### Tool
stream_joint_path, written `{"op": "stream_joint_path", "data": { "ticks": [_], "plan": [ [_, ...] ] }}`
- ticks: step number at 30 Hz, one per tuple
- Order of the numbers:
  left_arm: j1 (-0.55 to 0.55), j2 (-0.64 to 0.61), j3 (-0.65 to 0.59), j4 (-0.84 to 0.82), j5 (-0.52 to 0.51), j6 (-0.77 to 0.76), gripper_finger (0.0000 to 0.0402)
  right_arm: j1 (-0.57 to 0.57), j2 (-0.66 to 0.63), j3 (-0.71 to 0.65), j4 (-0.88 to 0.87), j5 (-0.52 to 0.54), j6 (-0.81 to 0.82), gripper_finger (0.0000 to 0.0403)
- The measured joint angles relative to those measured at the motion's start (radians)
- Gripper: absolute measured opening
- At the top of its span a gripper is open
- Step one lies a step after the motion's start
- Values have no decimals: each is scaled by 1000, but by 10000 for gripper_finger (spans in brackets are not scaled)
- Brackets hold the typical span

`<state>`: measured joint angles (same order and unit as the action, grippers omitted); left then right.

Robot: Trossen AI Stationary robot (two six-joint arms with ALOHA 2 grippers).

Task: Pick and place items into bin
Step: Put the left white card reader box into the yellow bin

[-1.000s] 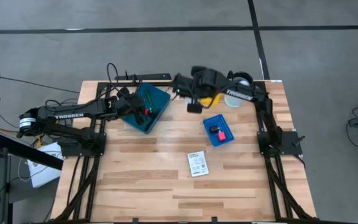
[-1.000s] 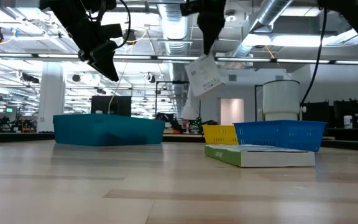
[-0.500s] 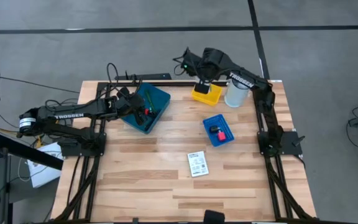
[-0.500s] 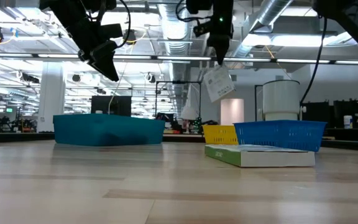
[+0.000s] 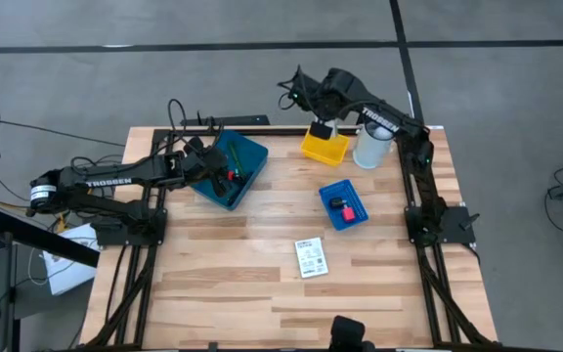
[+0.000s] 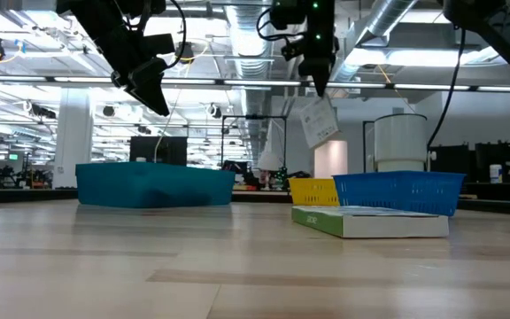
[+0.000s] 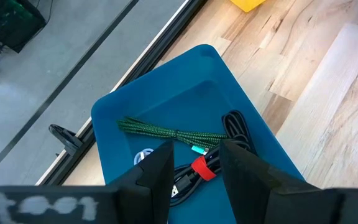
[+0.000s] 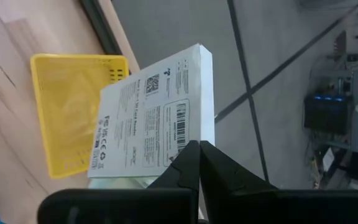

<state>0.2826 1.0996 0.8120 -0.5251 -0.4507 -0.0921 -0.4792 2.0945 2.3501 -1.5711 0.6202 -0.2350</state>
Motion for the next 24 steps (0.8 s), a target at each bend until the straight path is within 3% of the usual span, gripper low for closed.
{"op": "stream_joint_path", "data": {
  "ticks": [24],
  "plan": [
    [0,0,0,0,0,0,119,-7,1,-309,73,7,34,0]
  ]
}}
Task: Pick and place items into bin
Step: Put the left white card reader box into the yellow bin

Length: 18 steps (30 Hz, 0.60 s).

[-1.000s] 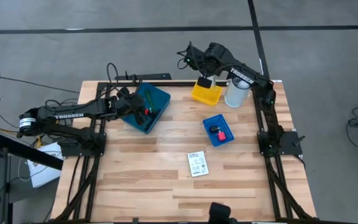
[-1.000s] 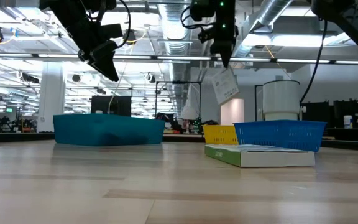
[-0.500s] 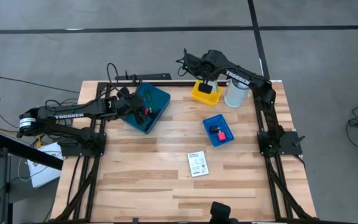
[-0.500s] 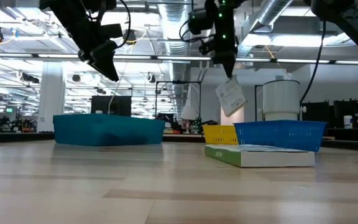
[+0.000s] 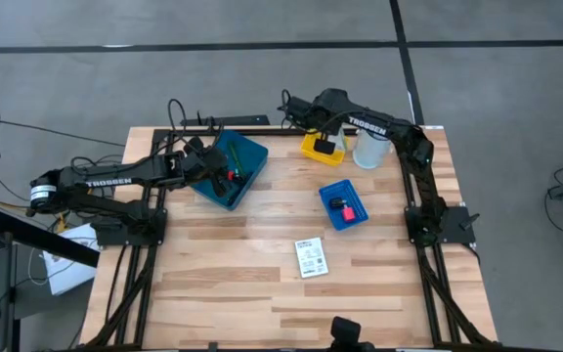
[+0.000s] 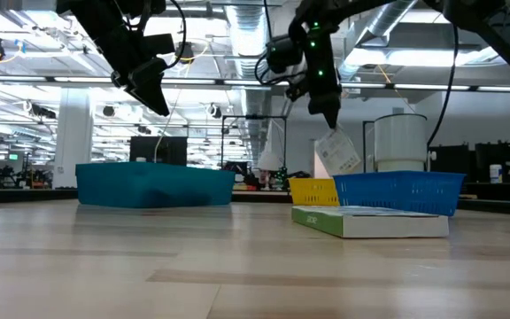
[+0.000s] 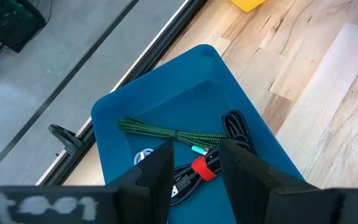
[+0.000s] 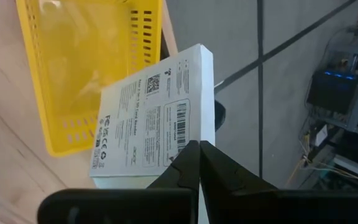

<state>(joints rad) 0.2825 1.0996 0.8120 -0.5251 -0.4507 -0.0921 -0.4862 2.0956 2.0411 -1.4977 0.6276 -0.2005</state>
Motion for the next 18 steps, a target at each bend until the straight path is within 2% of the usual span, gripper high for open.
{"op": "stream_joint_path", "data": {
  "ticks": [13,18],
  "plan": [
    [0,0,0,0,0,0,119,2,0,-10,0,-5,9,0],
    [0,0,0,0,0,0,119,6,0,-10,0,-15,10,12]
  ]
}}
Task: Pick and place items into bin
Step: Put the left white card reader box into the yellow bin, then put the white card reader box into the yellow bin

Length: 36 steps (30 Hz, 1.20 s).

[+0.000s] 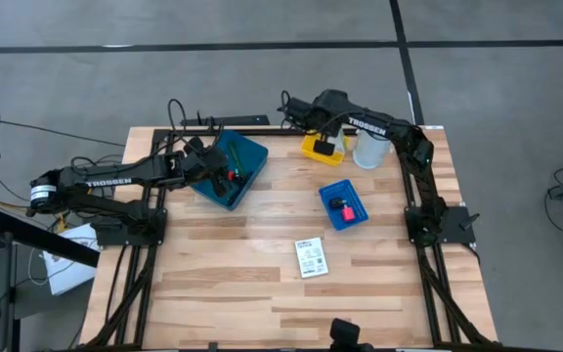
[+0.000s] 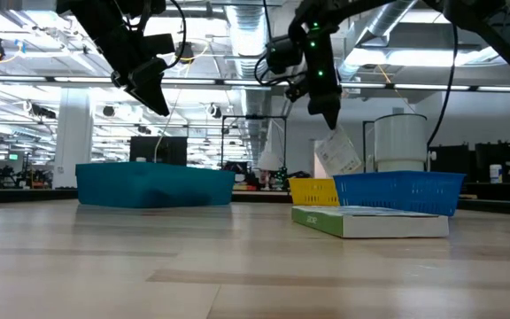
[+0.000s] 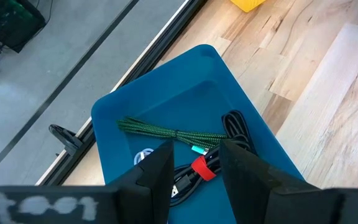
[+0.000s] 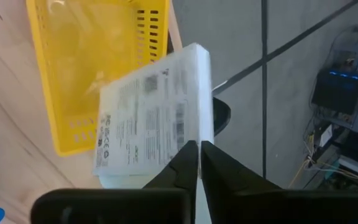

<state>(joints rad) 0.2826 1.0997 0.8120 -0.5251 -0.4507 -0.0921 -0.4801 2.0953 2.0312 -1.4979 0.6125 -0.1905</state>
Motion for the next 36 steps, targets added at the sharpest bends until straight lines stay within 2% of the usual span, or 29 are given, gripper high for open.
{"op": "stream_joint_path", "data": {
  "ticks": [10,21,24,31,36],
  "plan": [
    [0,0,0,0,0,0,119,2,0,0,0,-6,9,59],
    [0,0,0,0,0,0,119,82,0,0,-73,-19,38,63],
    [0,0,0,0,0,0,119,141,-3,0,-73,-95,61,63],
    [0,0,0,0,0,0,119,319,-3,0,-73,-411,107,63],
    [0,0,0,0,0,0,119,483,-3,0,-73,-483,167,63]
  ]
}}
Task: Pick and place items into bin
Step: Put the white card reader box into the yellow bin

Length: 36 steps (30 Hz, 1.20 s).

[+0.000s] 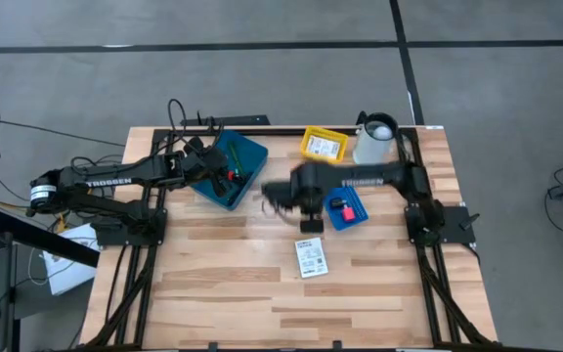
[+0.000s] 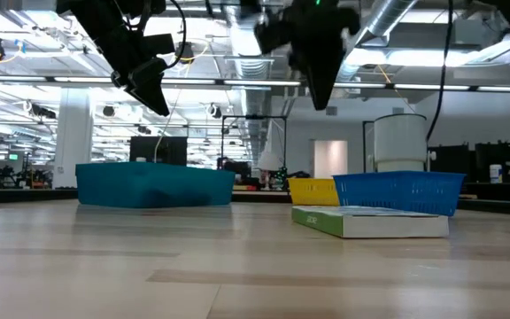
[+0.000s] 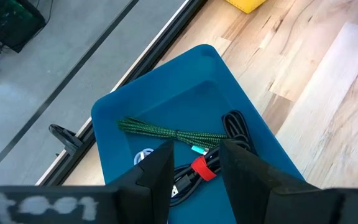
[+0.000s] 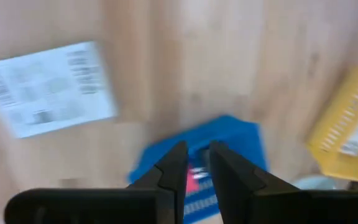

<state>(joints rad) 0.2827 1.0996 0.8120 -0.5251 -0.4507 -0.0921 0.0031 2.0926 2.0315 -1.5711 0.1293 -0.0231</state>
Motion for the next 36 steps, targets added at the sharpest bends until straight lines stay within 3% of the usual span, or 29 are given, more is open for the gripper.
{"op": "stream_joint_path", "data": {
  "ticks": [7,16,26,31,36],
  "plan": [
    [0,0,0,0,0,0,119,253,-2,-50,82,37,133,63],
    [0,0,0,0,0,0,119,517,-2,-309,355,436,451,63],
    [0,0,0,0,0,0,119,635,-2,-420,374,645,971,63],
    [0,0,0,0,0,0,119,632,-1,-450,381,606,1176,63],
    [0,0,0,0,0,0,119,608,-1,-450,390,505,1213,63]
  ]
}}
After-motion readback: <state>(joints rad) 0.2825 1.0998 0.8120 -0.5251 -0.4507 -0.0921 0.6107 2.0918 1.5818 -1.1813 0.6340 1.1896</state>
